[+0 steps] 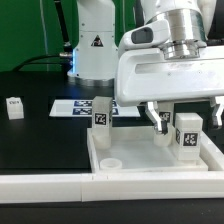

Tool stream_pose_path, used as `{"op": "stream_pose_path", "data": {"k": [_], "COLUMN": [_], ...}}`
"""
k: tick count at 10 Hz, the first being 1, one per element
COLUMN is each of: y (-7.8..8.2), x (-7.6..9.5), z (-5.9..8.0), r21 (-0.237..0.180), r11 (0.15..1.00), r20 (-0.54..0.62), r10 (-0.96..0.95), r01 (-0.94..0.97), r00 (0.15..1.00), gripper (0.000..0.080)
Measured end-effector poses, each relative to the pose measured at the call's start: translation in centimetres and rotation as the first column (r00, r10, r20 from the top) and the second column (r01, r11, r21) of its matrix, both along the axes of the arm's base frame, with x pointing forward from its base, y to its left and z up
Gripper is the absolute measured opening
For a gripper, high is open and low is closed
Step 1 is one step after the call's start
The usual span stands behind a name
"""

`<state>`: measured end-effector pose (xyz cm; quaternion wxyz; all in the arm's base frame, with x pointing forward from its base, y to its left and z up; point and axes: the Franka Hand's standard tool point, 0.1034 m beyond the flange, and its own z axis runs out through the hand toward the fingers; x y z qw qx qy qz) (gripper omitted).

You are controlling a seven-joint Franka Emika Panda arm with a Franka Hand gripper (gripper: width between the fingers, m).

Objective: Assemble square table

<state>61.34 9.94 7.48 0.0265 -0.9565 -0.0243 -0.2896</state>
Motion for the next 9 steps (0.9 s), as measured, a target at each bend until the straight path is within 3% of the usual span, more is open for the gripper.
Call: {"op": "stream_pose_path", "data": {"k": [4,6,7,9], "y": [0.0,0.3,-0.2,0.6], "x": [0.0,0.5,0.6,0.2], "z": [0.0,1.1,1.1,0.7], "r21": [0.001,0.029,0.026,0.068], "r11": [1.000,1.000,1.000,0.998], "r20": [-0.004,-0.096,-0.095,-0.246], "r10": [0.000,0.005,-0.002,0.017], "r01": [0.000,-0.003,0.004,0.000], "r00": [1.000,0.995,0.996,0.969], "gripper": [0.0649,0.0649,0.0649,0.0649]}}
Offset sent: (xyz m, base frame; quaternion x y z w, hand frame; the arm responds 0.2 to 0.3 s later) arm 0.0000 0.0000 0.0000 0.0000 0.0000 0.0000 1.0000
